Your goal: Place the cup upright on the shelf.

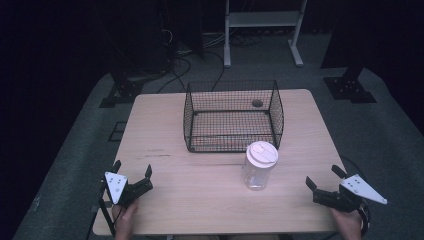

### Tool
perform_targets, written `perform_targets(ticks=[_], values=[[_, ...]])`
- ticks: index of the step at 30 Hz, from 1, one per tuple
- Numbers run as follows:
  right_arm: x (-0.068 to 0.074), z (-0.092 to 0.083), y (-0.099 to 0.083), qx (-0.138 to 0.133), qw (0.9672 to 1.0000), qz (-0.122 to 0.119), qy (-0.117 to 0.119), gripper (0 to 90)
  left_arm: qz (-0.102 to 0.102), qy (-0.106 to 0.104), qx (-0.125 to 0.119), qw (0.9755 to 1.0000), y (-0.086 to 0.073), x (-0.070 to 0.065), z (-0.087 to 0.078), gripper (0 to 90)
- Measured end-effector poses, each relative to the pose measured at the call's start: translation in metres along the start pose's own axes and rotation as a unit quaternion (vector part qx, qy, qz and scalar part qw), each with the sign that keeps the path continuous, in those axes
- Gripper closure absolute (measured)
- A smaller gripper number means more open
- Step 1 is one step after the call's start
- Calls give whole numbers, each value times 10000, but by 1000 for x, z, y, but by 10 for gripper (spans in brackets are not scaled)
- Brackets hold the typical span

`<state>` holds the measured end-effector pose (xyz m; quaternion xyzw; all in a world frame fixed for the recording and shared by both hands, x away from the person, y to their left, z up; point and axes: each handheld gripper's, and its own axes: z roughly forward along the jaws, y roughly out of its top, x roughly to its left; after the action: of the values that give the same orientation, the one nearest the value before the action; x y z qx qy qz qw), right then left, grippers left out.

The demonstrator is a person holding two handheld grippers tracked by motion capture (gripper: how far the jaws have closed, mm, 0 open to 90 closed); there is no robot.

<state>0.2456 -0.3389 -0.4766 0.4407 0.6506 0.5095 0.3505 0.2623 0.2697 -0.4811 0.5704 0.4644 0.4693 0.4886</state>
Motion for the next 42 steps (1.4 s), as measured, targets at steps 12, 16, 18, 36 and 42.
perform_targets(ticks=[12,16,18,36,42], values=[[5,0,4,-11,9999,-56,133,0,-19,-10,-16,10000,0,1,0,0],[12,-2,7,-32,9996,-145,228,0,-27,-5,-27,10000,0,1,-1,0],[15,-3,9,-51,9995,-159,286,0,-41,-8,-36,10000,0,1,-1,0],[43,-1,20,-133,9956,-402,830,0,-47,5,-28,10000,0,1,-1,0],[53,0,24,-179,9940,-486,959,0,-45,7,-30,10000,0,1,-1,0]])
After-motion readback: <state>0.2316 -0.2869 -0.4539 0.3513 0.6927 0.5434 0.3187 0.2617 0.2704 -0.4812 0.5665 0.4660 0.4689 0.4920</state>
